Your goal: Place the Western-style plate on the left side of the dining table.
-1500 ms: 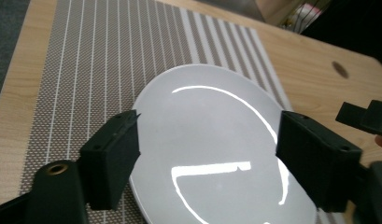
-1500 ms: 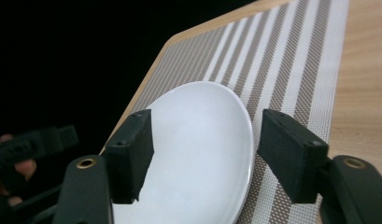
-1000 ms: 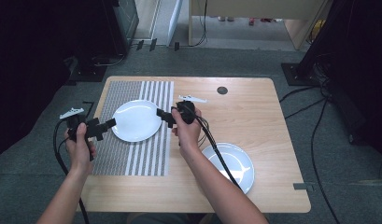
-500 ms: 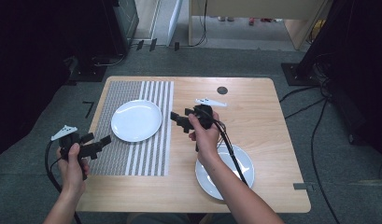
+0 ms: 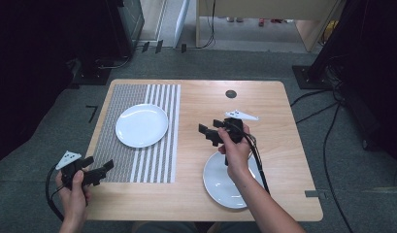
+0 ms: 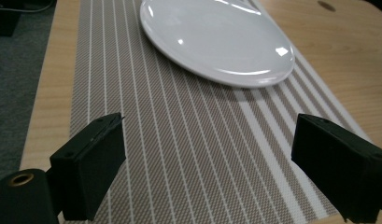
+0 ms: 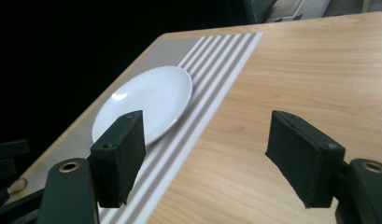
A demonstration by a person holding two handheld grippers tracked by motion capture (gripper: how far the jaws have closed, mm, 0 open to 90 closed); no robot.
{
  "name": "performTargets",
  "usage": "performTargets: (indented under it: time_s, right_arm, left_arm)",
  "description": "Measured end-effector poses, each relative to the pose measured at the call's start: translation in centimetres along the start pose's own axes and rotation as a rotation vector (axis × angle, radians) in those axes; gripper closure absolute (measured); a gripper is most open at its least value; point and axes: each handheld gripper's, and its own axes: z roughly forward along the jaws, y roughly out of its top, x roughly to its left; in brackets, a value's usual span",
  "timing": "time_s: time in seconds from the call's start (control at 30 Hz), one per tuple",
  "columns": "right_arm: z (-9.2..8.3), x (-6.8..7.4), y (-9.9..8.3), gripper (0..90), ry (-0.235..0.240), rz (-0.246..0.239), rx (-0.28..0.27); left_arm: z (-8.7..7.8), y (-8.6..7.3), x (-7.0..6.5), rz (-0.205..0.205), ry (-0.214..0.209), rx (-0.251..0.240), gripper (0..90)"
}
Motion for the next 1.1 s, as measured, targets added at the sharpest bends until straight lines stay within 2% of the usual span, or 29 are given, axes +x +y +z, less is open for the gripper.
performTargets:
  time_s: [0.13, 0.23, 0.4, 0.7, 1.1]
  right_arm:
    - [-1.4, -1.2, -0.7, 27.3, -0.027, -0.026, 0.004]
    - [-2.4, -2.2, -1.3, 27.1, -0.041, -0.018, 0.001]
    - [-3.8, -3.8, -2.4, 27.1, -0.062, -0.008, -0.002]
    - [-6.1, -6.5, -4.2, 27.2, -0.105, 0.001, -0.012]
    - [-10.4, -10.1, -6.2, 27.0, -0.166, 0.030, -0.027]
  left_arm:
    - [-0.3, -1.3, 0.3, 0.008, 0.027, 0.019, 9.8]
    - [-0.4, -2.2, 0.5, 0.013, 0.042, 0.033, 9.8]
    - [-0.5, -3.5, 0.6, 0.045, 0.076, 0.058, 9.8]
    - [-0.9, -4.5, 0.6, 0.092, 0.116, 0.080, 9.8]
    - [-0.7, -5.1, 0.4, 0.114, 0.136, 0.081, 9.8]
